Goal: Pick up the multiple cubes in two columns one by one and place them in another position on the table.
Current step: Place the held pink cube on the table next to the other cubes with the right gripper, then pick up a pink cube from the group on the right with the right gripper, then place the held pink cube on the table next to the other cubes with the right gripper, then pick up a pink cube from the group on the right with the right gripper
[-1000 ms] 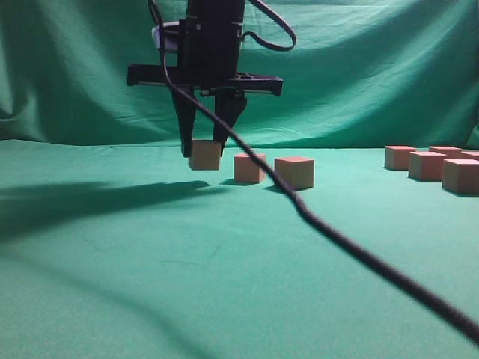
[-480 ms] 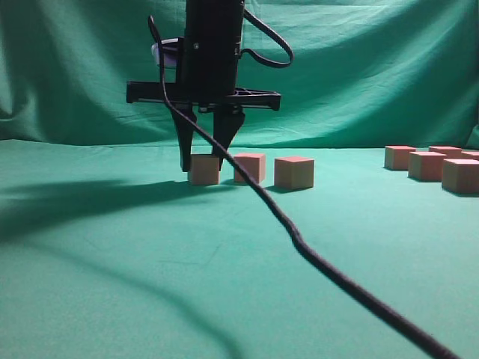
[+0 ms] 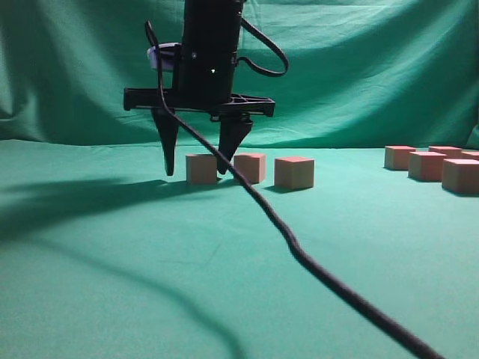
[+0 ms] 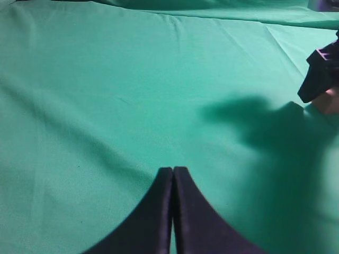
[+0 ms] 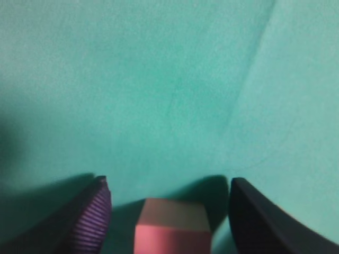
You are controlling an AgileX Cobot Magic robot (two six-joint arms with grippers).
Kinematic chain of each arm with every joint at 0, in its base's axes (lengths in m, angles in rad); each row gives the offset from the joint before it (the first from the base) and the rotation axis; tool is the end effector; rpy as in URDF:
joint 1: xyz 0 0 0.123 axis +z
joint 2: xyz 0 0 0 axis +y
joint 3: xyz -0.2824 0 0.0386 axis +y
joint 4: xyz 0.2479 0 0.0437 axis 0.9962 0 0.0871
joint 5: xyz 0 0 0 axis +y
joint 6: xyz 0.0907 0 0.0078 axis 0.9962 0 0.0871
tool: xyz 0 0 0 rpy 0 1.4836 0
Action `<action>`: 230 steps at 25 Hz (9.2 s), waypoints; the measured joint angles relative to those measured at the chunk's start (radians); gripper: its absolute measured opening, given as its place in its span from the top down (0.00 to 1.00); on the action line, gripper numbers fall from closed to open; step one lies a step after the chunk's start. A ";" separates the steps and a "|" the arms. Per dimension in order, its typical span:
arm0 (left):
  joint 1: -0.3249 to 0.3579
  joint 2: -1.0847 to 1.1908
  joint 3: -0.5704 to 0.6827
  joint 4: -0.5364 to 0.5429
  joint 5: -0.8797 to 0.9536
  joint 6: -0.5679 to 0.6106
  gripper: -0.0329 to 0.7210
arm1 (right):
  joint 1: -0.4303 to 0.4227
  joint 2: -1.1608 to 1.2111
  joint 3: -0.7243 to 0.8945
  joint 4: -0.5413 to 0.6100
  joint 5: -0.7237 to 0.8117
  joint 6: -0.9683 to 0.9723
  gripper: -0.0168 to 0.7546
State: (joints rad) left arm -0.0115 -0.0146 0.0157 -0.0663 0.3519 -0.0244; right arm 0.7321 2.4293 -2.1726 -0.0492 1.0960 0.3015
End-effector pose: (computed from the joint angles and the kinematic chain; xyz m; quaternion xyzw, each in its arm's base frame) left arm 0.0528 -0.0027 0.1769 -0.0229 0.7940 -0.0389 0.6062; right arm 0.3873 0.3427 0.1709 -0.2187 0.9636 0.0548 0.1437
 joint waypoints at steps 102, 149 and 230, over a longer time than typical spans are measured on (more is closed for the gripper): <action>0.000 0.000 0.000 0.000 0.000 0.000 0.96 | -0.366 -0.806 0.888 0.183 -0.099 -0.228 0.64; 0.000 0.000 0.000 0.000 0.000 0.000 0.96 | 0.059 -0.176 0.294 0.096 -0.128 0.236 0.64; 0.000 0.000 0.000 0.000 0.000 0.000 0.96 | -0.461 -0.840 1.069 -0.010 -0.240 -0.053 0.26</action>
State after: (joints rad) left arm -0.0115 -0.0146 0.0157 -0.0663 0.3519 -0.0244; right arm 0.2708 1.5890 -1.1035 -0.0589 0.8564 0.2489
